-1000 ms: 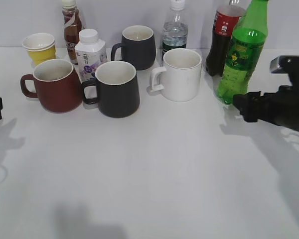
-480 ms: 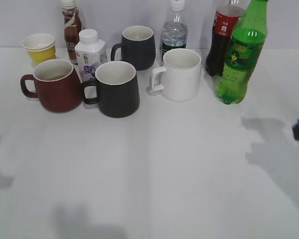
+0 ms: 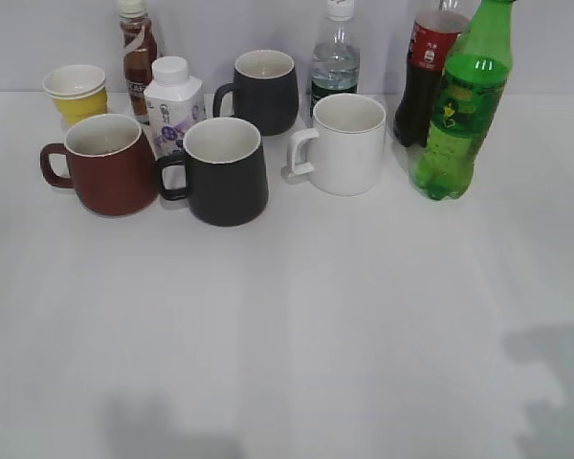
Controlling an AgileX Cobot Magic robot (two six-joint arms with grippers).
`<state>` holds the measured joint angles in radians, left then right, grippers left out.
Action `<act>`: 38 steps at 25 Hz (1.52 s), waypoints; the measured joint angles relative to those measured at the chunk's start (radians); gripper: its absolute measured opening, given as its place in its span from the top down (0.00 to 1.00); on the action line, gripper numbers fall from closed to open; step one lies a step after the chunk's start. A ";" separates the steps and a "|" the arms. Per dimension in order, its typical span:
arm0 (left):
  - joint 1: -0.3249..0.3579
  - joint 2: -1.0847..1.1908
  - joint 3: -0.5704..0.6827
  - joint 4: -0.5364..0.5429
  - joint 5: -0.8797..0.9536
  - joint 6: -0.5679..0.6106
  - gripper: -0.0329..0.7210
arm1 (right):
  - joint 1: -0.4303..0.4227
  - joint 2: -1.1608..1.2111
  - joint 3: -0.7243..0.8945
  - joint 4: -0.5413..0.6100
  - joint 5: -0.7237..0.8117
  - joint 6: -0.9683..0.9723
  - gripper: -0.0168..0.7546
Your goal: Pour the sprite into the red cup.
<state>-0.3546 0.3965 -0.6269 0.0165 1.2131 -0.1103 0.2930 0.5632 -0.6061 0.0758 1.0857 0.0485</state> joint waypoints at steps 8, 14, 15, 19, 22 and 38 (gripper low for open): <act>-0.001 -0.362 0.047 0.001 -0.040 0.122 0.64 | 0.000 -0.460 0.086 -0.011 -0.001 -0.017 0.22; -0.001 -0.383 0.105 -0.004 -0.132 0.133 0.64 | 0.000 -0.568 0.108 -0.007 -0.028 -0.048 0.22; -0.001 -0.380 0.107 -0.004 -0.139 0.134 0.64 | 0.000 -0.568 0.108 -0.007 -0.029 -0.048 0.22; -0.001 -0.378 0.107 -0.004 -0.143 0.134 0.64 | 0.000 -0.568 0.108 -0.004 -0.030 -0.048 0.22; -0.001 -0.378 0.107 -0.004 -0.145 0.135 0.64 | 0.000 -0.568 0.108 -0.002 -0.031 -0.048 0.22; 0.134 -0.377 0.107 -0.004 -0.146 0.135 0.64 | -0.169 -0.568 0.108 -0.001 -0.039 -0.048 0.22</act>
<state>-0.2210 0.0192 -0.5199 0.0129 1.0674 0.0247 0.1241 -0.0049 -0.4979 0.0744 1.0469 0.0000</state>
